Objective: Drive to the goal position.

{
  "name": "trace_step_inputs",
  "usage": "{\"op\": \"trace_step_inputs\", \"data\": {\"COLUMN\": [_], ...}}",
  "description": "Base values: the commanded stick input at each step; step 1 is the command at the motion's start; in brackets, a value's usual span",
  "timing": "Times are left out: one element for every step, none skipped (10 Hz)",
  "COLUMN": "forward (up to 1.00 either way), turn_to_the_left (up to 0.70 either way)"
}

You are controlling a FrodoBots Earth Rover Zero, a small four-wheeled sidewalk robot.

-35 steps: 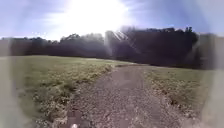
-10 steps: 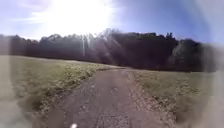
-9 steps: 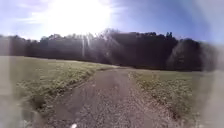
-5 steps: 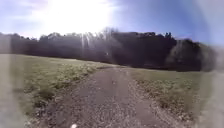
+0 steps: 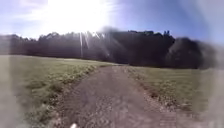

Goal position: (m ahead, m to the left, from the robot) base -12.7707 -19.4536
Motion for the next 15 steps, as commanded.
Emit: {"op": "trace_step_inputs", "data": {"forward": [-0.70, -0.70, -0.70, -0.70, -0.70, -0.70, -0.70, -0.70, -0.70, -0.70, -0.70, -0.70, -0.70, -0.70, -0.70], "turn_to_the_left": [0.02, 0.02, 0.02, 0.02, 0.02, 0.02, 0.02, 0.02, 0.02, 0.02, 0.02, 0.02, 0.02, 0.02, 0.02]}}
